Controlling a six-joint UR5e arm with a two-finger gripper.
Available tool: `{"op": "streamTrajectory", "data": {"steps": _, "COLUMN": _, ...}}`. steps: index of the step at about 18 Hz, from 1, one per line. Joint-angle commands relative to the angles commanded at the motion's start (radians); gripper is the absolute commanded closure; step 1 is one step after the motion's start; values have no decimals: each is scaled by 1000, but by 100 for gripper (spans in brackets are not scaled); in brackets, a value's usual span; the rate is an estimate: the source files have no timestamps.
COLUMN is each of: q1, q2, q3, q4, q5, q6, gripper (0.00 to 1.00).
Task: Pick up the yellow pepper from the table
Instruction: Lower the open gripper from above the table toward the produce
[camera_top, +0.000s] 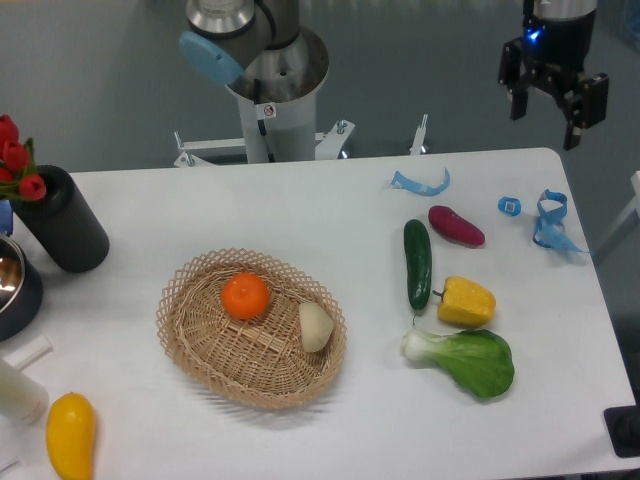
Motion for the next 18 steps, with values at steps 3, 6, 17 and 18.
{"op": "streamTrajectory", "data": {"steps": 3, "q1": -11, "q2": 2, "q3": 0, "q4": 0, "q5": 8, "q6": -3, "gripper": 0}}
{"op": "streamTrajectory", "data": {"steps": 6, "q1": -15, "q2": 8, "q3": 0, "q4": 0, "q5": 2, "q6": -76, "gripper": 0}}
{"op": "streamTrajectory", "data": {"steps": 17, "q1": -77, "q2": -11, "q3": -14, "q4": 50, "q5": -38, "q6": -429, "gripper": 0}}
{"op": "streamTrajectory", "data": {"steps": 18, "q1": -81, "q2": -18, "q3": -15, "q4": 63, "q5": -38, "q6": -474, "gripper": 0}}
